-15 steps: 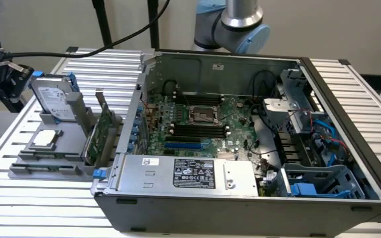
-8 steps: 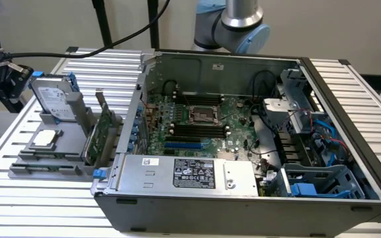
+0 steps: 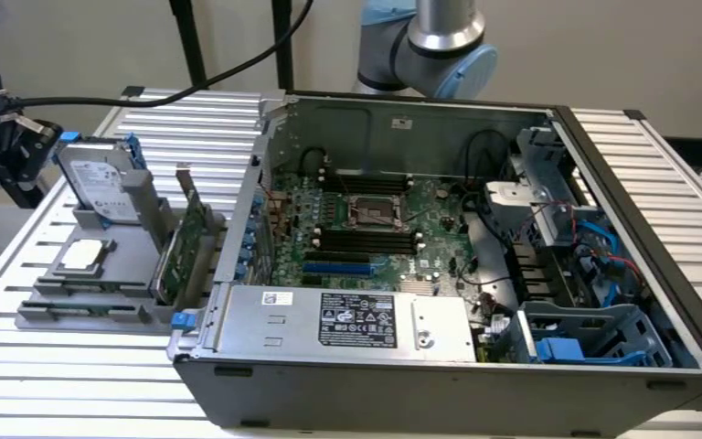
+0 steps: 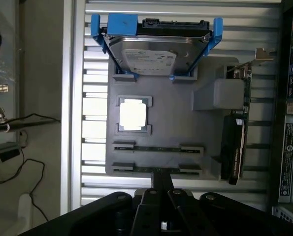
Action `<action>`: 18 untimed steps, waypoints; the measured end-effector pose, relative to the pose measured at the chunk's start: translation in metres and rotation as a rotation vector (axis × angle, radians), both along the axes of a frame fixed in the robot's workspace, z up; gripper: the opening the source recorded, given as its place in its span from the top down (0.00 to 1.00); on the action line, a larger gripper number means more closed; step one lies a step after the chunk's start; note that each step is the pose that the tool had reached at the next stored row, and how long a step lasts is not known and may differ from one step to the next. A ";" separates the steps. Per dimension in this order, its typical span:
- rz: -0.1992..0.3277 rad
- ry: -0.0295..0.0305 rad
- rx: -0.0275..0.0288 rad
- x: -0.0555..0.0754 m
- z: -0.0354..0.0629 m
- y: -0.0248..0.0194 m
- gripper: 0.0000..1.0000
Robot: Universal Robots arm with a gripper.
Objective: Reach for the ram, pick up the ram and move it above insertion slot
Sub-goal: 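Pick up the ram and move it above insertion slot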
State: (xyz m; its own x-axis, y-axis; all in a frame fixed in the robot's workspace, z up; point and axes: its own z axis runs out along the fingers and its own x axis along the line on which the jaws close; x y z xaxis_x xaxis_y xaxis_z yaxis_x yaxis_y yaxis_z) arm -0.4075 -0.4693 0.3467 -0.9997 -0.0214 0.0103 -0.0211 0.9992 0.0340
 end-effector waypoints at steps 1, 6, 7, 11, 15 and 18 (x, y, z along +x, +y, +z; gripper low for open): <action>0.006 -0.0001 0.0000 0.002 0.0000 0.0000 0.89; 0.063 -0.0002 0.0001 0.005 -0.0006 0.0001 0.89; 0.078 -0.0003 0.0001 0.005 -0.0007 0.0001 0.89; 0.148 -0.0013 -0.0001 0.005 -0.0015 0.0001 0.89; 0.221 -0.0022 -0.0001 0.005 -0.0032 0.0001 0.89; 0.275 -0.0023 -0.0001 0.005 -0.0043 0.0001 0.89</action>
State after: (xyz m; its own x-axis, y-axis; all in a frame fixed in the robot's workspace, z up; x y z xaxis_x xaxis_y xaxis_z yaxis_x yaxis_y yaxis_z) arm -0.4027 -0.4692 0.3424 -0.9563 -0.2923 0.0080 -0.2919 0.9559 0.0335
